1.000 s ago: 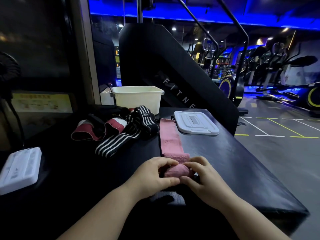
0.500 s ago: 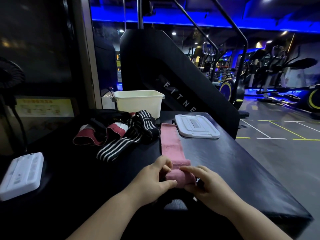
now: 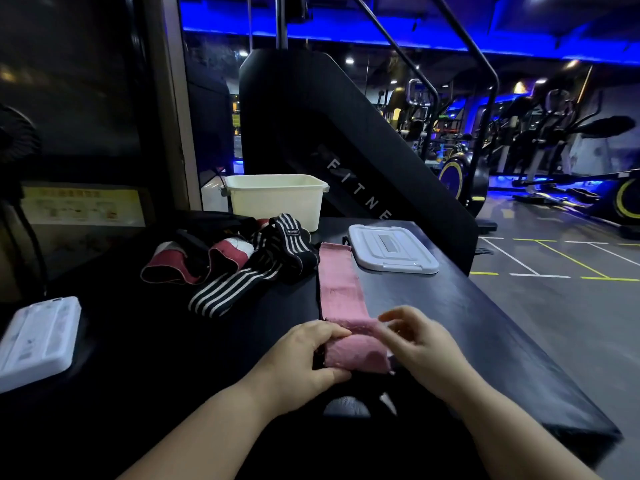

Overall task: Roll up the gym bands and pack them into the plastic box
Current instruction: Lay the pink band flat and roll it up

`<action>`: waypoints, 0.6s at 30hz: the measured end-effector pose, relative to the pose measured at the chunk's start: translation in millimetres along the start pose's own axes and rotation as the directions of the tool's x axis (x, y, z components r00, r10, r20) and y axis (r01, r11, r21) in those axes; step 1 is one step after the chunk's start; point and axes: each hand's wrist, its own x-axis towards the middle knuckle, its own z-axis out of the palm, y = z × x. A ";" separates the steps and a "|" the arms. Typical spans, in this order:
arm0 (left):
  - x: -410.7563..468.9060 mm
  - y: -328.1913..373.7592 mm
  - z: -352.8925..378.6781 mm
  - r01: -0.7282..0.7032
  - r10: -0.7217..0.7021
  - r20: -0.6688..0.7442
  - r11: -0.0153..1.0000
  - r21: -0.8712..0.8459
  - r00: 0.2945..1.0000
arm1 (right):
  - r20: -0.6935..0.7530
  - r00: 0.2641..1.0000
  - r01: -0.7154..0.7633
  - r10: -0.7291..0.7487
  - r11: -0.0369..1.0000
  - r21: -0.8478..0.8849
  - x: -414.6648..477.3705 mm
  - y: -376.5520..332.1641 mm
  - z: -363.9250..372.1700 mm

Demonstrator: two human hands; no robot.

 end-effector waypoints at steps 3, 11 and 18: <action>0.8 -0.6 0.6 0.010 -0.010 -0.002 1.000 -0.001 1.000 | 0.031 0.973 -0.227 0.229 0.973 -0.047 26.0 -6.5 -3.7; 1.9 4.1 -2.7 0.046 -0.046 -0.013 0.999 -0.025 0.999 | 0.192 0.859 -0.457 0.475 0.880 -0.132 70.2 -10.1 7.3; 2.6 7.5 -5.0 0.090 -0.090 0.007 0.994 -0.063 0.996 | 0.368 0.789 -0.567 0.492 0.814 0.125 77.5 -10.3 11.4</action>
